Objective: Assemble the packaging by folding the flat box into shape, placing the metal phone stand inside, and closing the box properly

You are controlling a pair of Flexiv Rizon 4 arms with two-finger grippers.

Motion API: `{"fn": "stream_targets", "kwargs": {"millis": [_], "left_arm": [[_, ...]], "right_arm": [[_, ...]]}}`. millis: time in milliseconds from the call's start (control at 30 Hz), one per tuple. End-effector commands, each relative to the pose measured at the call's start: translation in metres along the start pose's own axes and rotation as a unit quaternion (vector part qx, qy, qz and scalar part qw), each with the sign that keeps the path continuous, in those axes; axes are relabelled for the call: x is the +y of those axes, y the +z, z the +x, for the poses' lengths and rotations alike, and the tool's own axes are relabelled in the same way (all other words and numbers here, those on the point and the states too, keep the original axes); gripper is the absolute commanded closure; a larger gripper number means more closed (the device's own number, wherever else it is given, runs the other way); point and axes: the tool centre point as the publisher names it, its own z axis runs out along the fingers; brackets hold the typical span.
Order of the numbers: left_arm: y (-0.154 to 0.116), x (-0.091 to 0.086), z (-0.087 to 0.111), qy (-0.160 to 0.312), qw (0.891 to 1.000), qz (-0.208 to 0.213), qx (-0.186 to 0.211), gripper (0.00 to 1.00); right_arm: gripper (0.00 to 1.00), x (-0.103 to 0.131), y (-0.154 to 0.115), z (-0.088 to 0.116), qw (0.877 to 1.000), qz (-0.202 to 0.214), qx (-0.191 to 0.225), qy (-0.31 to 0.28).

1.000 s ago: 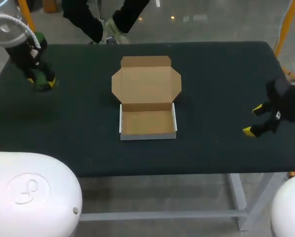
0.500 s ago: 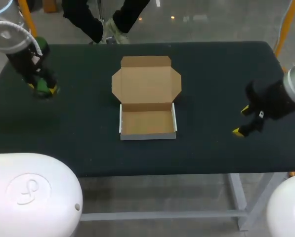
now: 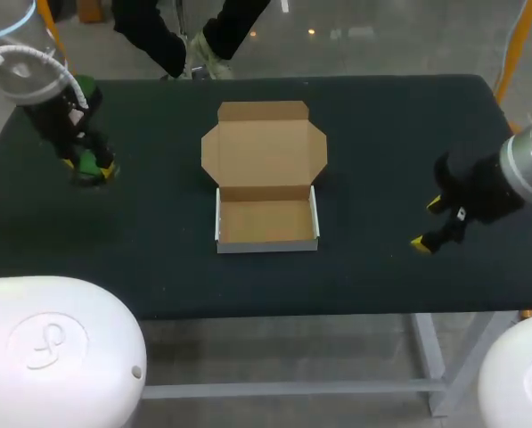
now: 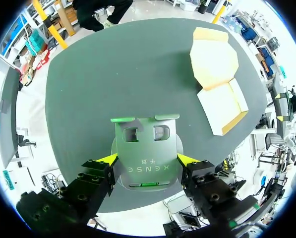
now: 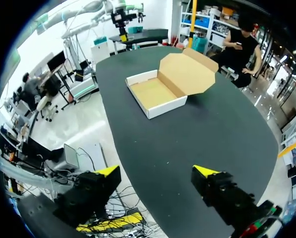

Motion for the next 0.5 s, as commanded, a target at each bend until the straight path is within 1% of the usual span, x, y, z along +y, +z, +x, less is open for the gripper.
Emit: {"fn": "stream_targets", "kwargs": {"millis": [33,100,367,500], "left_arm": [[-0.007,0.006,0.019,0.003,1.000,0.003,-0.009,1.00],[-0.008,0.006,0.026,0.002,1.000,0.002,-0.008,1.00],[-0.015,0.012,0.068,0.011,1.000,0.009,0.001,1.00],[-0.017,0.011,0.088,0.010,1.000,0.010,0.008,1.00]], "right_arm": [[0.00,0.000,-0.002,0.001,1.000,0.000,0.002,-0.001],[0.00,0.000,-0.002,0.001,1.000,0.000,0.002,-0.001],[0.00,0.000,-0.002,0.001,1.000,0.000,0.002,-0.001],[0.00,0.000,-0.002,0.001,1.000,0.000,0.002,-0.001]]}}
